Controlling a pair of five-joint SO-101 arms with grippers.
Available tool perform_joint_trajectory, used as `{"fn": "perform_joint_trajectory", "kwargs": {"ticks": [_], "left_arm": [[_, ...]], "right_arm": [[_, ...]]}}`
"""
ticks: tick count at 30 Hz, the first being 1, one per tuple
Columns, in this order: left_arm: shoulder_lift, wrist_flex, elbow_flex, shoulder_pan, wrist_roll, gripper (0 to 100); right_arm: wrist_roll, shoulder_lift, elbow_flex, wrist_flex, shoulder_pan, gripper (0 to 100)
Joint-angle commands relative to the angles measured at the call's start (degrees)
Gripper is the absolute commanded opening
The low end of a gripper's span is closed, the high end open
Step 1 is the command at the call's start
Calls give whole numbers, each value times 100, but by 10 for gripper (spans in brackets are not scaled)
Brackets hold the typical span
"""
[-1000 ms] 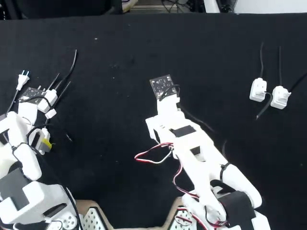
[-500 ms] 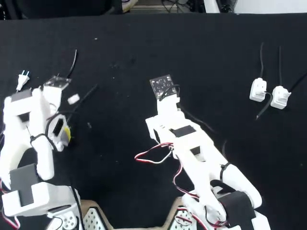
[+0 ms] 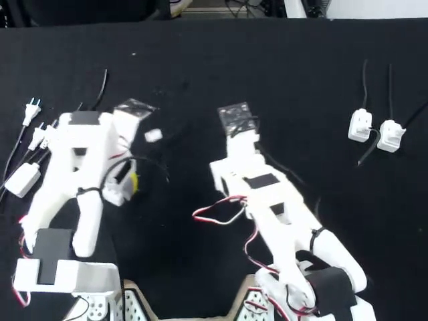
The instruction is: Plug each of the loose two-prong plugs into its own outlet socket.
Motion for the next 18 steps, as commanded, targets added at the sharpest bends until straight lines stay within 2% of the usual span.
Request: {"fn": "perform_joint_trajectory", "kwargs": {"ticks": [1,4,10,14,18], "left_arm": [[-26,-580,66,330,527,142],[-26,-774,110,312,712,235],[-26,-633,-127,-13,686,237],[18,-519,-409,-567,686,237],[158,-835,-409,-1209,686,237]], "right_arm": [[-369,-251,-171,-70,325,211],[-404,-224,-171,-105,325,211],[-404,-224,-180,-105,308,211],[-404,-215,-180,-105,308,211],[-404,-215,-171,-105,308,211]]}}
